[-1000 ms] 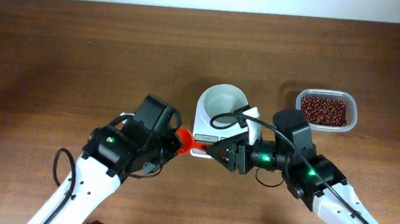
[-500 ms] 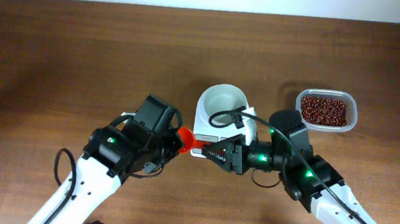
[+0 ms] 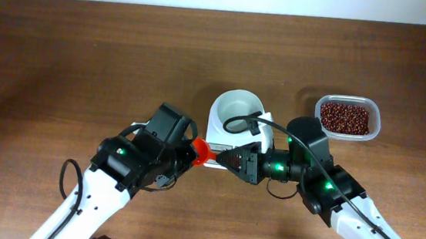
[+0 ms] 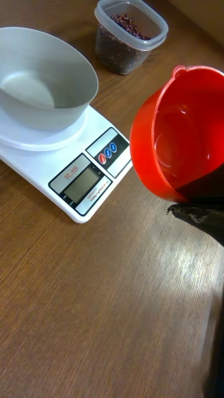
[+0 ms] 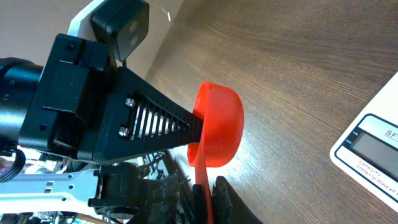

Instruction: Scoop and weigh 50g on scale

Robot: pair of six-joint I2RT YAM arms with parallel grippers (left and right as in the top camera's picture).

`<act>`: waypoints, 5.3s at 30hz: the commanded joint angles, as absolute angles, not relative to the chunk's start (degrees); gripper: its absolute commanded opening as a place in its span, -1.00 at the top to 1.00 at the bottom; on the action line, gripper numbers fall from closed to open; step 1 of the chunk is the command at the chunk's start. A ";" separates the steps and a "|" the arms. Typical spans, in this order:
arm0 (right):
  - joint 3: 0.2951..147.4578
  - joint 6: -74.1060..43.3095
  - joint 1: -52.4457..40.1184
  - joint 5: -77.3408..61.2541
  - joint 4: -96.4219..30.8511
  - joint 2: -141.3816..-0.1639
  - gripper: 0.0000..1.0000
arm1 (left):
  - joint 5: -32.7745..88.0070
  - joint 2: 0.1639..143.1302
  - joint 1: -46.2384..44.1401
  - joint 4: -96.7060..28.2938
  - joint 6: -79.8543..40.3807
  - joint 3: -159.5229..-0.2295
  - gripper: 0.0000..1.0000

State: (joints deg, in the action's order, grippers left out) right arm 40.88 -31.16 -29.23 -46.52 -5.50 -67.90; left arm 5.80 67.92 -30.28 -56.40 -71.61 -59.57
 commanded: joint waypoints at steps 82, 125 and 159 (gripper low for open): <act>40.56 -29.45 4.62 -30.11 -40.51 -41.23 0.92 | -15.57 100.36 -51.24 -26.15 -55.66 -59.51 1.00; 40.56 -29.45 4.58 -30.37 -42.76 -41.23 0.92 | -17.43 104.16 -51.22 -21.69 -59.55 -59.31 1.00; 40.56 -29.45 4.58 -30.37 -42.98 -41.23 0.92 | -17.43 105.06 -51.22 -21.45 -60.84 -59.29 0.99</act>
